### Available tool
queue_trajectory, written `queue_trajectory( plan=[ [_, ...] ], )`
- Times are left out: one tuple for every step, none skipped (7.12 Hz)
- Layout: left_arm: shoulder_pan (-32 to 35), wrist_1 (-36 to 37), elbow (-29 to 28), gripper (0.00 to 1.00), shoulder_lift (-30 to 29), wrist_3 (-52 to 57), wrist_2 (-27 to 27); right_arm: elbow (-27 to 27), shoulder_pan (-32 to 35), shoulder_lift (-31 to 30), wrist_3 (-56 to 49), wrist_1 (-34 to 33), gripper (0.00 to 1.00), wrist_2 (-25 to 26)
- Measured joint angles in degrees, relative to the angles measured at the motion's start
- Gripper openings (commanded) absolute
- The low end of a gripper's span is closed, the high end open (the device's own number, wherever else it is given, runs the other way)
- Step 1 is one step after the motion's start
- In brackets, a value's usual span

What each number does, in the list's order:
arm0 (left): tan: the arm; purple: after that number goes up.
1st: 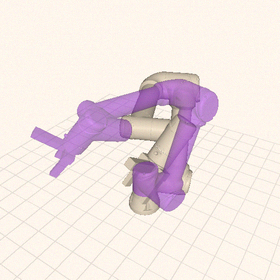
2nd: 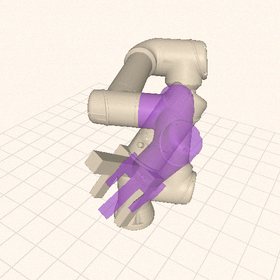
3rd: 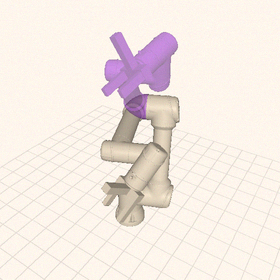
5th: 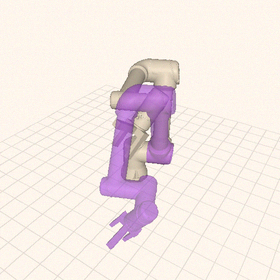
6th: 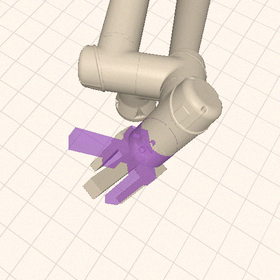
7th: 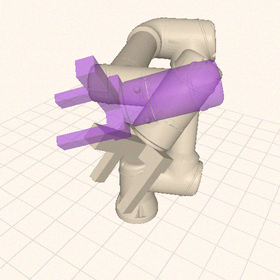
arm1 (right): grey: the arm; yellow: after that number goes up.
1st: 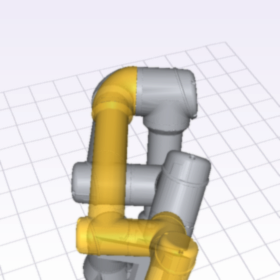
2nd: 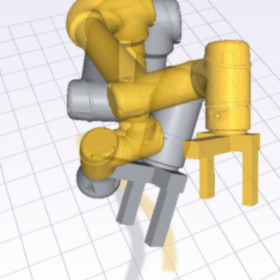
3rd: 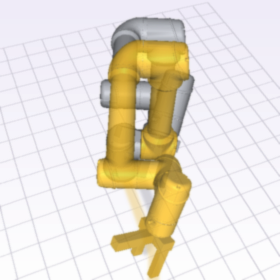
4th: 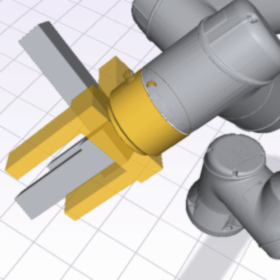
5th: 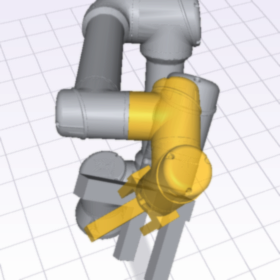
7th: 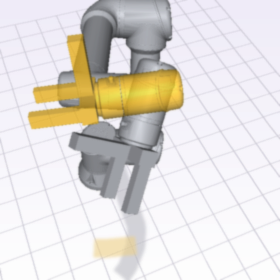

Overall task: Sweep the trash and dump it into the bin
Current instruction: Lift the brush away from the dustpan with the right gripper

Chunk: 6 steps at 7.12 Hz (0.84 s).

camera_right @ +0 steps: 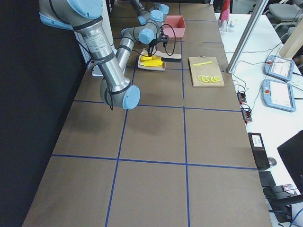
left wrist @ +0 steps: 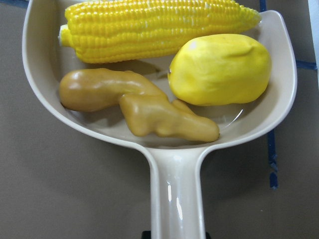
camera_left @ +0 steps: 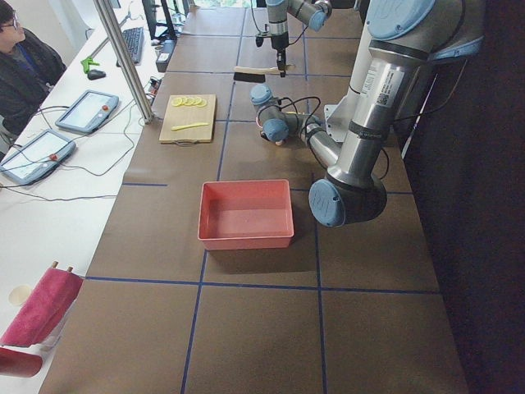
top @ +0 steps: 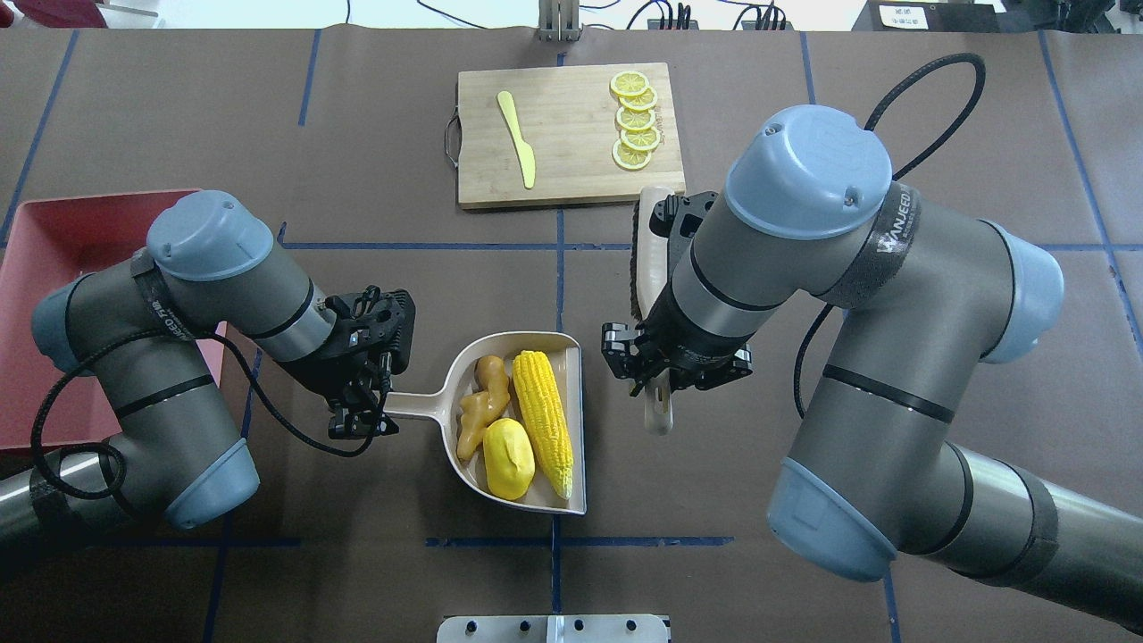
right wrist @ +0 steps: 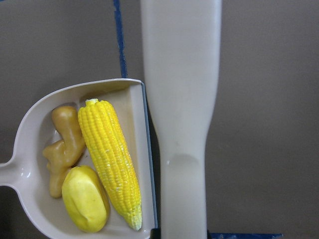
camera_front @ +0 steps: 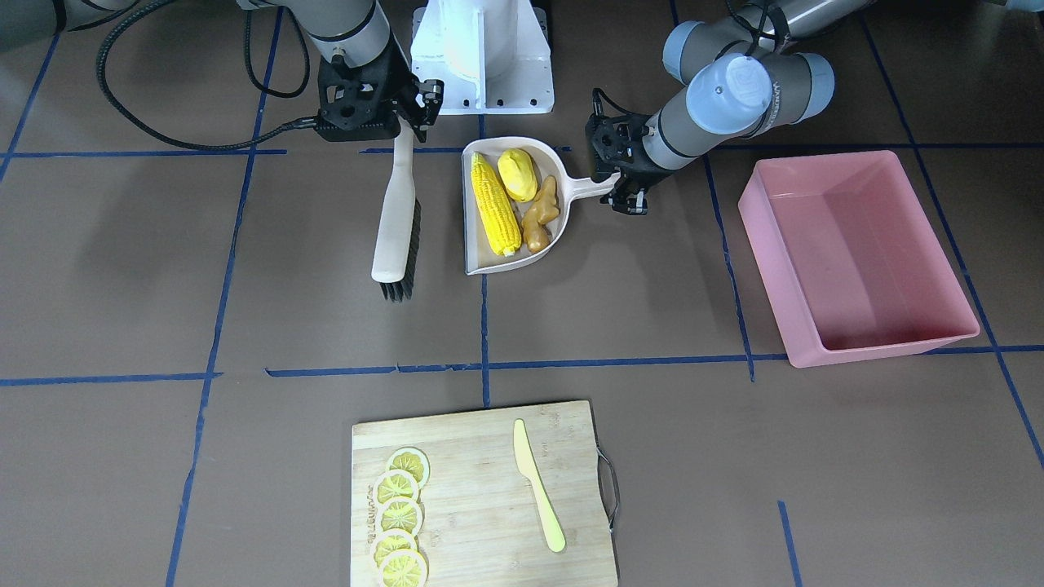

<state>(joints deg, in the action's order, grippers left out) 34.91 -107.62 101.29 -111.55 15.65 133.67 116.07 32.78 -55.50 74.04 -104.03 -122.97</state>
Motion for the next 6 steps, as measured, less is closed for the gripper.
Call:
queue_trajectory(
  plan=[
    [0.2, -1.4, -0.1, 0.00, 0.2, -0.1, 0.9, 0.2, 0.2, 0.0, -0.3, -0.5, 0.00, 0.0],
    [0.5, -3.3, -0.4, 0.00, 0.6, -0.6, 1.7, 0.4, 0.4, 0.0, -0.5, -1.0, 0.00, 0.0],
    [0.8, -6.3, -1.2, 0.00, 0.9, -1.7, 2.1, 0.6, 0.6, 0.0, -0.5, -1.2, 0.00, 0.0],
    [0.9, -9.7, -2.2, 0.00, 1.1, -2.9, 2.2, 0.8, 0.8, 0.0, -0.6, -1.3, 0.00, 0.0],
    [1.2, -12.4, -2.9, 0.00, 1.1, -4.2, 2.3, 0.9, 1.1, 0.0, -0.6, -1.5, 0.00, 0.0],
    [1.8, -14.4, -3.2, 0.00, 1.1, -5.5, 2.3, 1.4, 1.5, 0.0, -0.6, -2.2, 0.00, 0.0]
  ],
)
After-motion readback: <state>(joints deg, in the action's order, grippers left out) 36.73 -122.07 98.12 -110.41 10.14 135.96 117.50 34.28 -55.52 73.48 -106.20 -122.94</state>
